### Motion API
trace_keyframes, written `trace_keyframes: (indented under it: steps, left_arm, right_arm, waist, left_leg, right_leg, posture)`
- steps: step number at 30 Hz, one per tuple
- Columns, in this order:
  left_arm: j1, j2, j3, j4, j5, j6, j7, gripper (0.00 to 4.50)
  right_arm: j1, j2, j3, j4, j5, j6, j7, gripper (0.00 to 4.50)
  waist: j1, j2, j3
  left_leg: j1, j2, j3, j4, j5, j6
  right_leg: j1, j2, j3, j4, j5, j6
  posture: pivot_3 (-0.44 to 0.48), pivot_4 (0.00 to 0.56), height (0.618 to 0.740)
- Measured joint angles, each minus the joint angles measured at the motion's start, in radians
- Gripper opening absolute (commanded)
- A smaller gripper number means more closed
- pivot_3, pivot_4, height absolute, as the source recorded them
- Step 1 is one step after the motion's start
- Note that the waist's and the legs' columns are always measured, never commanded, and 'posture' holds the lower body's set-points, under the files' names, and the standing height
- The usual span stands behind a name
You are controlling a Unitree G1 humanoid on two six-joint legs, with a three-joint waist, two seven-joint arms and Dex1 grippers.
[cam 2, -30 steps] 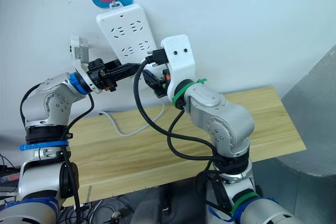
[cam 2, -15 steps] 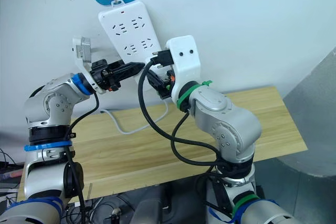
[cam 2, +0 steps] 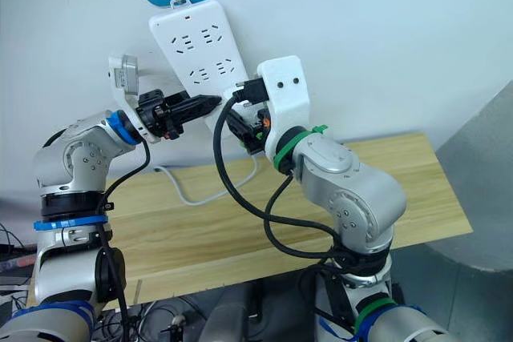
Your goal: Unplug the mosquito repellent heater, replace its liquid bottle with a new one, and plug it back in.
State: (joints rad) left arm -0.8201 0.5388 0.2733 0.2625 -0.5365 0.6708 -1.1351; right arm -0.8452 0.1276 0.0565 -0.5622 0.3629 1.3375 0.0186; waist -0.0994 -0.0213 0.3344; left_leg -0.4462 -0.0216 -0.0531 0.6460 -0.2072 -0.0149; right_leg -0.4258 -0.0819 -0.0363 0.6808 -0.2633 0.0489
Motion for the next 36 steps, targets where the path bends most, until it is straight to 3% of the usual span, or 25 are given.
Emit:
trace_keyframes:
  steps: [18, 19, 22, 23, 29, 36]
  left_arm:
    - [0.007, 0.001, 0.0, 0.0, 0.0, -0.025, 0.023, 1.31]
    - [0.008, 0.002, 0.0, 0.0, 0.0, -0.028, 0.022, 1.31]
    - [-0.007, -0.018, -0.009, 0.003, -0.015, -0.019, 0.014, 2.32]
    - [-0.016, -0.015, -0.011, 0.009, -0.015, -0.02, 0.019, 2.63]
    - [-0.016, 0.019, -0.016, 0.016, -0.012, -0.044, 0.019, 4.46]
    - [-0.014, 0.024, -0.029, 0.019, -0.012, -0.075, 0.013, 4.49]
  right_arm:
    - [-0.016, -0.022, 0.0, 0.076, -0.001, -0.062, 0.045, 2.95]
    - [-0.018, -0.022, 0.0, 0.077, -0.001, -0.06, 0.045, 3.3]
    - [-0.036, -0.009, 0.033, 0.124, 0.013, -0.043, 0.078, 4.36]
    - [-0.036, -0.002, 0.051, 0.139, 0.015, -0.033, 0.086, 4.5]
    - [-0.036, -0.015, 0.064, 0.123, 0.027, -0.015, 0.12, 4.5]
    - [-0.036, -0.036, 0.064, 0.109, 0.037, 0.002, 0.135, 4.5]
  waist:
    - [-0.001, 0.0, 0.0]
    - [-0.001, 0.0, 0.0]
    - [0.0, 0.0, 0.0]
    - [0.002, -0.002, 0.001]
    - [0.003, -0.002, 0.001]
    - [0.007, -0.002, 0.001]
  left_leg:
    - [0.0, 0.003, -0.001, -0.001, 0.005, -0.002]
    - [0.0, 0.004, -0.001, -0.001, 0.005, -0.002]
    - [0.0, 0.005, -0.001, -0.002, 0.005, -0.002]
    - [-0.002, 0.006, -0.001, -0.002, 0.005, -0.003]
    - [-0.015, 0.006, 0.001, -0.004, 0.005, -0.008]
    - [-0.015, 0.007, 0.0, -0.003, 0.004, -0.006]
  right_leg:
    - [-0.001, 0.004, 0.0, 0.0, 0.003, -0.002]
    - [-0.001, 0.005, 0.0, 0.0, 0.004, -0.002]
    - [-0.001, 0.006, 0.0, 0.0, 0.004, -0.002]
    - [-0.003, 0.007, -0.001, -0.001, 0.004, -0.002]
    - [-0.016, 0.007, 0.001, -0.001, 0.005, -0.004]
    - [-0.016, 0.008, 0.0, -0.001, 0.004, -0.003]
  posture:
    - [-0.157, 0.347, 0.734]
    - [-0.159, 0.345, 0.734]
    - [-0.161, 0.344, 0.734]
    - [-0.161, 0.344, 0.734]
    - [-0.167, 0.344, 0.734]
    - [-0.167, 0.342, 0.734]
